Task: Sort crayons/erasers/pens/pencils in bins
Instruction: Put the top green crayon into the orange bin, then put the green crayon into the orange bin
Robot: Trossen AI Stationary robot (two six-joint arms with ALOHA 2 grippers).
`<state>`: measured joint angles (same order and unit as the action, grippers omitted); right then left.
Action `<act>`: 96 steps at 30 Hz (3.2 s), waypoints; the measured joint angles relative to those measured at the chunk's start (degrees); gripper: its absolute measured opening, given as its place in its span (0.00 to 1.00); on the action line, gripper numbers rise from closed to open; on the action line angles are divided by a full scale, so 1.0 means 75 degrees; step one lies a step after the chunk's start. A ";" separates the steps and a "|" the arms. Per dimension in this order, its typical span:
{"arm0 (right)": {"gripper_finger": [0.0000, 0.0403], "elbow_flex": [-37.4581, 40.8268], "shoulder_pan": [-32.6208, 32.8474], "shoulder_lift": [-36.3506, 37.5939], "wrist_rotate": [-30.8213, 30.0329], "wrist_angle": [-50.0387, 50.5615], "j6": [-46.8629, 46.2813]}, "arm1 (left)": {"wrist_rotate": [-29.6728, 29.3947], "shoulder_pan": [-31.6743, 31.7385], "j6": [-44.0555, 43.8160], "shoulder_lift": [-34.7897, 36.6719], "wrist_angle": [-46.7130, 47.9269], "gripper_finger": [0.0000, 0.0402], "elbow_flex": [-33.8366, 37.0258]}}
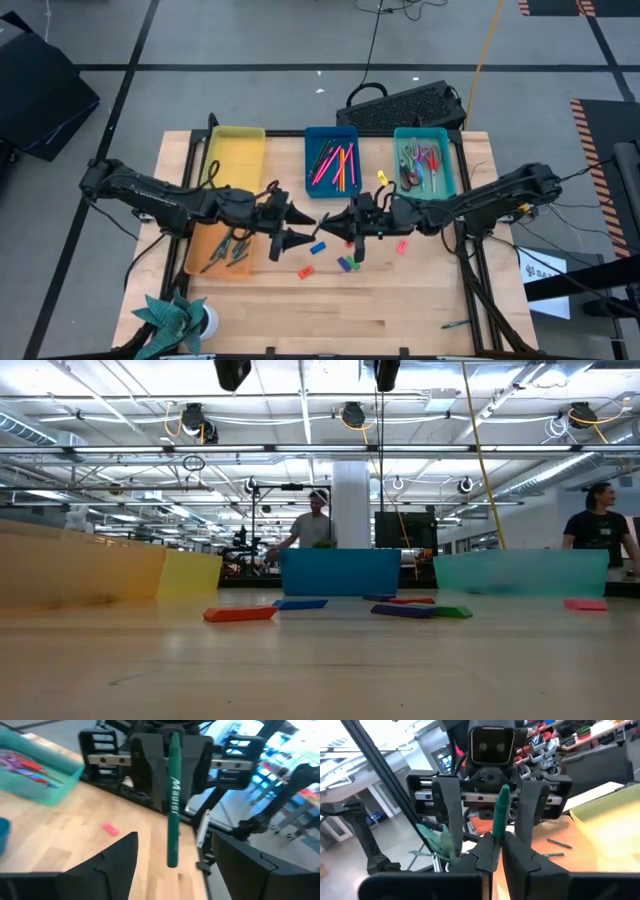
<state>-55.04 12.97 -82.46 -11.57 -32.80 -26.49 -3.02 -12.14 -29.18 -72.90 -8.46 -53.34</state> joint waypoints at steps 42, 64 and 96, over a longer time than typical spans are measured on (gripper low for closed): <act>0.54 0.0007 0.0670 0.0668 0.0379 0.5408 0.1620 | 0.0357 0.0018 -0.2409 0.0833 0.8203 0.06 -0.0117; 0.53 0.0104 0.5349 -0.0233 0.1389 0.9584 -0.2104 | 0.0623 -0.0587 -0.6850 0.0724 0.9148 0.37 0.2448; 0.05 -0.0346 0.6704 -0.2941 0.2729 1.0436 -0.6775 | -0.2014 -0.0382 -0.5042 0.1237 0.9162 0.45 0.1142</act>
<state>-57.64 63.25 -104.51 8.90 45.47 -77.31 -18.13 -15.00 -66.99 -63.62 60.26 -44.78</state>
